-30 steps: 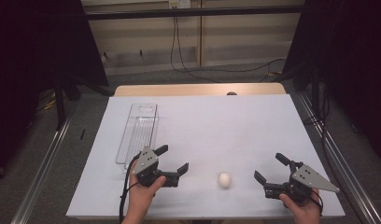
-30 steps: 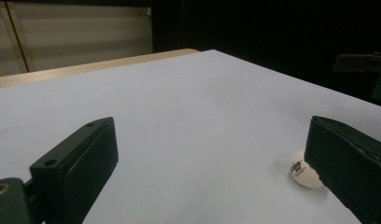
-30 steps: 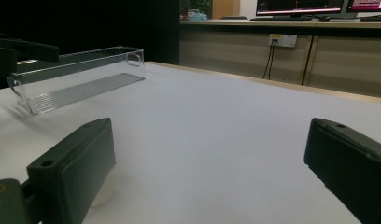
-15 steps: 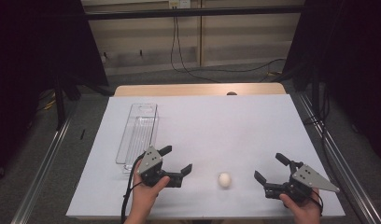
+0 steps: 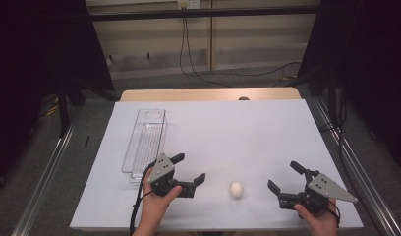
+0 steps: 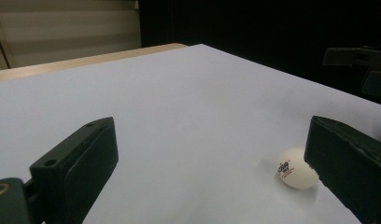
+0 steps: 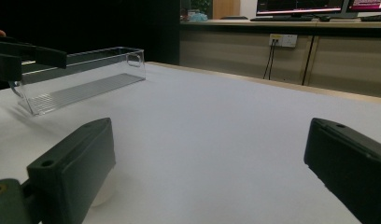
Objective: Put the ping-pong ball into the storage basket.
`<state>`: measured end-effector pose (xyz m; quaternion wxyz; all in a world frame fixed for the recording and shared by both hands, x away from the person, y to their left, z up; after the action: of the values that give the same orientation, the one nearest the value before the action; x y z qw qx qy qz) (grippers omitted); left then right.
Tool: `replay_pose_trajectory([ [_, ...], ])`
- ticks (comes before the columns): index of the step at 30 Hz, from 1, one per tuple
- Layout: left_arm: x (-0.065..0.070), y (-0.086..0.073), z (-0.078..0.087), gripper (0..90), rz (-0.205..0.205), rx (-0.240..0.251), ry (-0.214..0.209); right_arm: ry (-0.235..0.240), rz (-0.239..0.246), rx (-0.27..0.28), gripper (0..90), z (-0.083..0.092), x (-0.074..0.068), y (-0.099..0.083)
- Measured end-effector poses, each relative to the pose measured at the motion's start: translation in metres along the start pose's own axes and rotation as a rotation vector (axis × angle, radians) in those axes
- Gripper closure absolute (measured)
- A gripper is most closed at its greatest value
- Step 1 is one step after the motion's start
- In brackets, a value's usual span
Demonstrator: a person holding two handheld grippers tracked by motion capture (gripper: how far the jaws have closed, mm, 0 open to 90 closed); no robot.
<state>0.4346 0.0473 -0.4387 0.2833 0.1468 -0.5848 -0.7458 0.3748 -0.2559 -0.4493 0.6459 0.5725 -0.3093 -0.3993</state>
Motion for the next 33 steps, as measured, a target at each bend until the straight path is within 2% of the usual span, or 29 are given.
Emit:
replay_pose_trajectory([
  [1,0.001,0.0,-0.001,3.0,0.009,0.001,-0.003,0.0,0.0,0.0,1.6,0.0,0.0,0.0],
  [4,0.003,-0.002,-0.003,3.0,-0.003,-0.016,-0.011,0.003,0.006,0.0,1.6,0.0,0.0,0.0],
  [7,0.004,-0.001,-0.004,3.0,0.008,-0.009,-0.012,0.005,0.006,0.0,1.6,0.0,0.0,0.0],
  [18,0.008,-0.002,-0.01,3.0,-0.014,-0.023,-0.021,0.008,0.01,-0.001,1.6,0.0,0.0,0.0],
  [20,0.01,-0.003,-0.011,3.0,-0.003,-0.026,-0.023,0.007,0.007,0.0,1.6,0.0,0.0,0.0],
  [22,0.01,-0.003,-0.012,3.0,-0.015,-0.031,-0.026,0.01,0.01,0.0,1.6,0.0,0.0,0.0],
  [33,0.014,-0.004,-0.017,3.0,-0.012,-0.044,-0.039,0.009,0.01,-0.001,1.6,0.0,0.0,0.0],
])
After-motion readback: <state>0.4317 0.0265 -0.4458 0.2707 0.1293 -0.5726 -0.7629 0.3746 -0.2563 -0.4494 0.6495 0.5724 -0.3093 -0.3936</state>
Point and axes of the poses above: each handheld gripper's, and its own axes: z roughly backward along the jaws, y roughly out of its top, x roughly to its right, the point moved 7 cm from there along -z, roughly forward along the jaws
